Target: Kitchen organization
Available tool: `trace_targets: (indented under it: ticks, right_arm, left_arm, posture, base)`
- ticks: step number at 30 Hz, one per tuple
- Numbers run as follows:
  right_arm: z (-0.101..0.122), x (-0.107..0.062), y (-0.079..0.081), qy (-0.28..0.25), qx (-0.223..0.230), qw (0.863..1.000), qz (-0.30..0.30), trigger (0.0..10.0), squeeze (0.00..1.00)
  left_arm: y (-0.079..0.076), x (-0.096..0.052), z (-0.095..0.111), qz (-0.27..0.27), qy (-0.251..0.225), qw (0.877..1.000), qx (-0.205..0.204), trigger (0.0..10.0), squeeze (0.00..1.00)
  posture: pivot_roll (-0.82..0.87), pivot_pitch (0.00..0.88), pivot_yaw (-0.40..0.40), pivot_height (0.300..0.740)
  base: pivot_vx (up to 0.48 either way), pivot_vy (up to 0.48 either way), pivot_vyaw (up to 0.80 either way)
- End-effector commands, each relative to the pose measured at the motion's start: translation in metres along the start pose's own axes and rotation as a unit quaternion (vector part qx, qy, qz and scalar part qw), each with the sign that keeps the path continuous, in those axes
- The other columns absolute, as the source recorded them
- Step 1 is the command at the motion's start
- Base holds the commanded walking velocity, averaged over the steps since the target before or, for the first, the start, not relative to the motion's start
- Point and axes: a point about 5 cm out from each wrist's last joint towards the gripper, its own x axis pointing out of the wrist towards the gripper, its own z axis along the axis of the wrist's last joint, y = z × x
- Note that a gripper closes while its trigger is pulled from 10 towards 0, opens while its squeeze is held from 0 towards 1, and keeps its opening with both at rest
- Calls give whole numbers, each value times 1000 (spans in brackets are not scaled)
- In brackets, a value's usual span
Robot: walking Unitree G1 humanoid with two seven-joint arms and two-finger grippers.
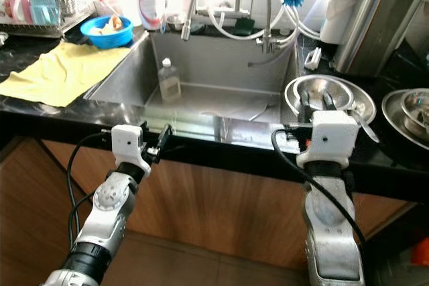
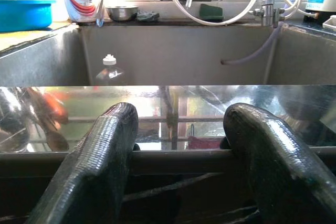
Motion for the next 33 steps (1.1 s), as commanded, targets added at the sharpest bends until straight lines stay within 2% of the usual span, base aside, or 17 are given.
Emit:
trace_targets:
  ticks: [1, 8, 14, 15, 16, 23, 27, 32, 33]
  right_arm:
    - [4, -5, -4, -2, 7, 1000, -16, 10000, 1000]
    - [4, -16, -14, 10, -6, 999, -31, 10000, 1000]
    - [4, -22, -16, 15, -18, 998, -51, 10000, 1000]
    - [3, -23, -16, 18, -20, 998, -51, 10000, 906]
    - [-1, -26, -18, 29, -22, 997, -62, 10000, 0]
    - [-15, -30, -27, 71, 3, 992, -102, 10000, 0]
    - [-21, -24, -32, 91, 52, 986, -131, 10000, 0]
    - [-22, -21, -29, 94, 55, 987, -118, 10000, 0]
    - [-23, -20, -26, 96, 68, 987, -113, 10000, 0]
  left_arm:
    - [-3, -3, -4, -8, 7, 1000, 5, 10000, 0]
    - [7, -8, -9, -1, 17, 1000, 14, 10000, 0]
    - [1, -7, -9, -5, 16, 1000, 12, 10000, 0]
    - [-1, -7, -9, -8, 15, 1000, 10, 10000, 0]
    - [-2, -7, -9, -9, 15, 1000, 9, 10000, 0]
    - [0, -8, -10, -7, 16, 1000, 10, 10000, 0]
    - [1, -7, -9, -4, 17, 1000, 12, 10000, 0]
    - [2, -6, -8, -1, 16, 1000, 13, 10000, 0]
    - [2, -6, -8, 0, 15, 1000, 12, 10000, 0]
  posture:
    - [-129, 0, 26, 740]
    - [-133, 0, 26, 740]
    - [-141, 0, 21, 740]
    - [-141, 0, 20, 740]
    - [-142, 0, 18, 740]
    - [-140, 0, 17, 740]
    - [-134, 0, 16, 740]
    - [-132, 0, 16, 740]
    - [-131, 0, 15, 740]
  base:
    - [0, 0, 0]
    - [0, 0, 0]
    - [0, 0, 0]
    - [0, 0, 0]
    - [0, 0, 0]
    - [0, 0, 0]
    - [0, 0, 0]
    - [0, 0, 0]
    - [0, 0, 0]
